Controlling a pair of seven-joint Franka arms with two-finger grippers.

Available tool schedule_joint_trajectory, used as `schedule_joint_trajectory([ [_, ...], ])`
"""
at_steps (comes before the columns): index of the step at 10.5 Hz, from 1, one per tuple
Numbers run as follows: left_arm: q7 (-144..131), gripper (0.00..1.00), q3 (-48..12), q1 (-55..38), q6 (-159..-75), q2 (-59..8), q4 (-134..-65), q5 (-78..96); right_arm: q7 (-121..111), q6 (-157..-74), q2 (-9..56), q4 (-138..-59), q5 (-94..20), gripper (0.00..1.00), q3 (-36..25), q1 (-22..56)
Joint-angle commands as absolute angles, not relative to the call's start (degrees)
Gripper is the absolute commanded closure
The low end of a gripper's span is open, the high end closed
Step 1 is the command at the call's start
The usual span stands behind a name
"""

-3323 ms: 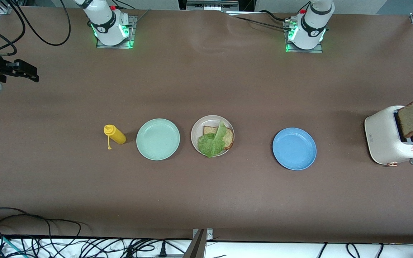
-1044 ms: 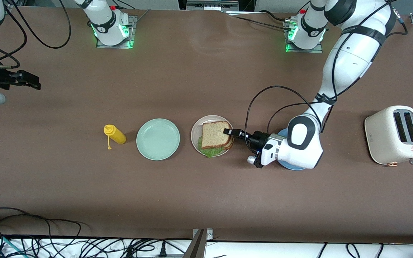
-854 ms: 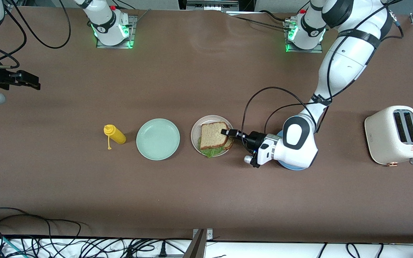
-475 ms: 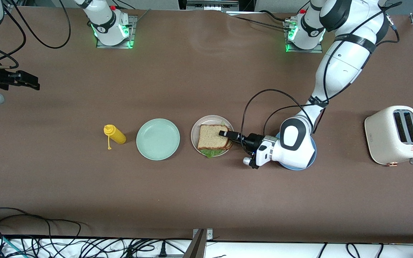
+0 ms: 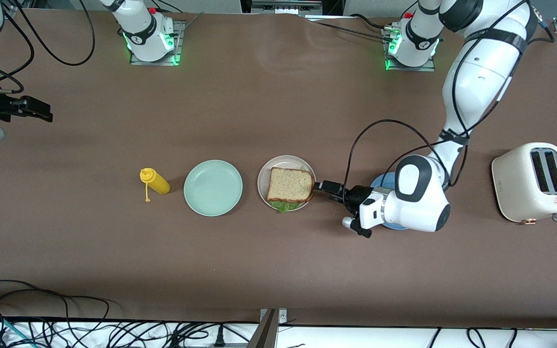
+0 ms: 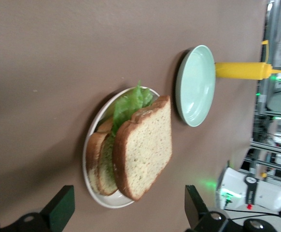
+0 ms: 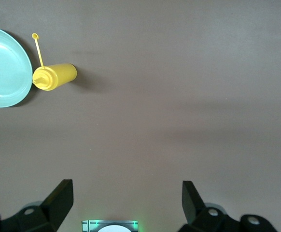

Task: Make sandwich on beige plate with both arms

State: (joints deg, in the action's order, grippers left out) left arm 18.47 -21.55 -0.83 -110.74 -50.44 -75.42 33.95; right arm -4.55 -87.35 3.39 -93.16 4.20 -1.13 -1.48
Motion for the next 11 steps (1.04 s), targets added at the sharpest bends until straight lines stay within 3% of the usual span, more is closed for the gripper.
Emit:
schedule_joint_trajectory([
  [1,14.52,0.0,-21.09,1.04,-108.73,-45.55,-76.73,24.74,-5.36,-87.36,3.6,-92.29,4.04,0.0,-0.88,-2.02],
  [7,5.37,0.0,-20.57,3.16,-94.59,-29.65,-76.99,2.84,1.22,-86.14,0.89,-90.7,0.09,0.0,2.61,-1.32],
  [10,4.75,0.0,-14.35,0.62,-92.9,-18.67,-81.2,-1.75,1.23,-86.22,-0.18,-90.35,2.2,0.0,6.33,-1.32],
  [11,5.44,0.0,-9.8,-2.08,-92.9,-14.63,-82.95,-1.76,0.97,-86.48,-0.18,-90.26,2.55,0.0,6.33,-1.23],
])
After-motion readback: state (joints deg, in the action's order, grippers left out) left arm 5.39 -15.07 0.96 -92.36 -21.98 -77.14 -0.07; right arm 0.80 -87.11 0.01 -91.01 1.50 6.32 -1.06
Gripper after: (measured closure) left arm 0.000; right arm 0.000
